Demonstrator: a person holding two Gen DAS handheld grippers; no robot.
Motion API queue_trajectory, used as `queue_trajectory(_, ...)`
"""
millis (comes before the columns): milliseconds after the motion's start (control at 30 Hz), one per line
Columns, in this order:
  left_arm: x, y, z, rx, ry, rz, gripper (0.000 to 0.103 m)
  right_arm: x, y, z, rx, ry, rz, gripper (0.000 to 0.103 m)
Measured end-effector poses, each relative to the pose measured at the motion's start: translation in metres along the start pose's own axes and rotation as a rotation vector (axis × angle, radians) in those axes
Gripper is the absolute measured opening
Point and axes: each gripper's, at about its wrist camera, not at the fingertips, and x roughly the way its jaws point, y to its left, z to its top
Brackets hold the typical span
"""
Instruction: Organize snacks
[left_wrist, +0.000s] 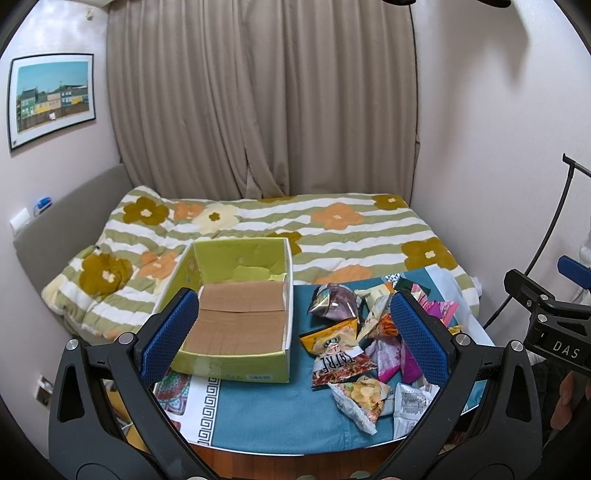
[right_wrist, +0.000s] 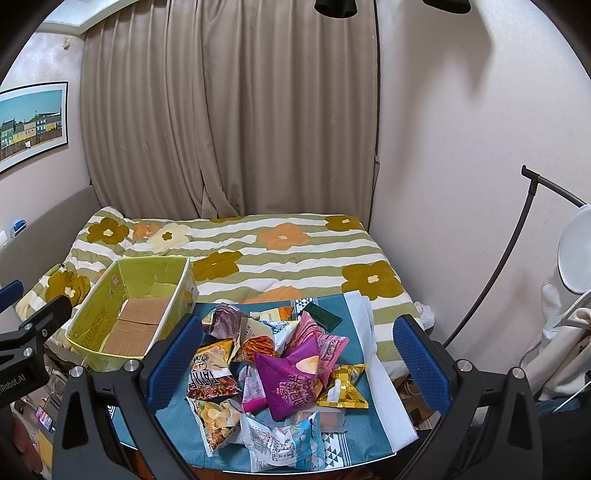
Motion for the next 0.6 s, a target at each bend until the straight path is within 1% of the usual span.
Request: queue_trajectory(600, 0.0054, -0.0003, 0.0073, 0.008, 0.001, -0.005, 0.103, 0.0028, 0.0032, 0.0009, -0.001, 0.0, 0.002, 0.103)
